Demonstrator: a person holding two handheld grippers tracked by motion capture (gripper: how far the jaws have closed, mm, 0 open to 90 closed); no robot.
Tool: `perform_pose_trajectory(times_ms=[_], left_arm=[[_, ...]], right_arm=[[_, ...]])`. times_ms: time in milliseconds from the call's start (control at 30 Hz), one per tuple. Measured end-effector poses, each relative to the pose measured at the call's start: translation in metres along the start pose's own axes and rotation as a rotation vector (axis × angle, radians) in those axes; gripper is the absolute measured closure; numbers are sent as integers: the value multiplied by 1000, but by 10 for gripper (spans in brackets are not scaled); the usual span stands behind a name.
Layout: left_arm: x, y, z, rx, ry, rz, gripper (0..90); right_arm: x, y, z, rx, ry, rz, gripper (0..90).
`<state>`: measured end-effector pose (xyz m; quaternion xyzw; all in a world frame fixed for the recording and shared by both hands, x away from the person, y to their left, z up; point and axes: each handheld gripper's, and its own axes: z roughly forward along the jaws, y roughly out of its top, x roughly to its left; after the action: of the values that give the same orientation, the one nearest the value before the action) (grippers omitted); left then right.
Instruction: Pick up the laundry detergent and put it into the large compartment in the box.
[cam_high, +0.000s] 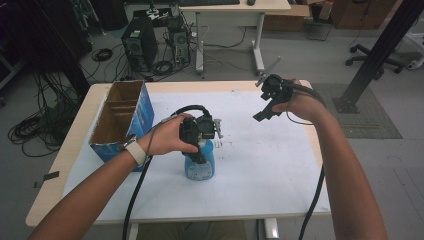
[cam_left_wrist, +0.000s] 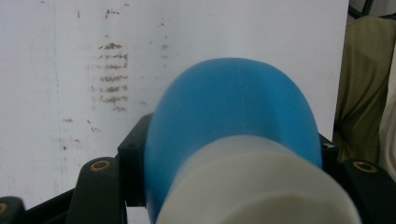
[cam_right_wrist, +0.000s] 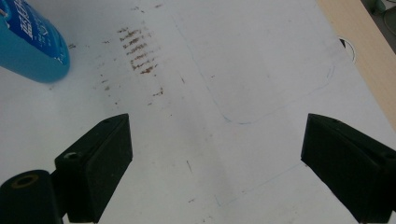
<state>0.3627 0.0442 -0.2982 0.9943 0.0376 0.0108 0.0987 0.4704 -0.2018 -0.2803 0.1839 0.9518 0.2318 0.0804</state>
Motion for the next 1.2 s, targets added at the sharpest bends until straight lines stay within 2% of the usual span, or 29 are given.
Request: perform_pose_trajectory(times_ms=[400, 833, 1200], left_arm=[[0, 0, 0, 1, -3, -7, 382], [-3, 2, -4, 33, 3, -13, 381], [-3, 0, -20, 8, 30, -60, 380]], right_arm=[[0, -2, 0, 2, 0, 3, 90], [1, -4, -2, -1, -1, 1, 90], [2, -4, -3, -5, -2, -1, 90]])
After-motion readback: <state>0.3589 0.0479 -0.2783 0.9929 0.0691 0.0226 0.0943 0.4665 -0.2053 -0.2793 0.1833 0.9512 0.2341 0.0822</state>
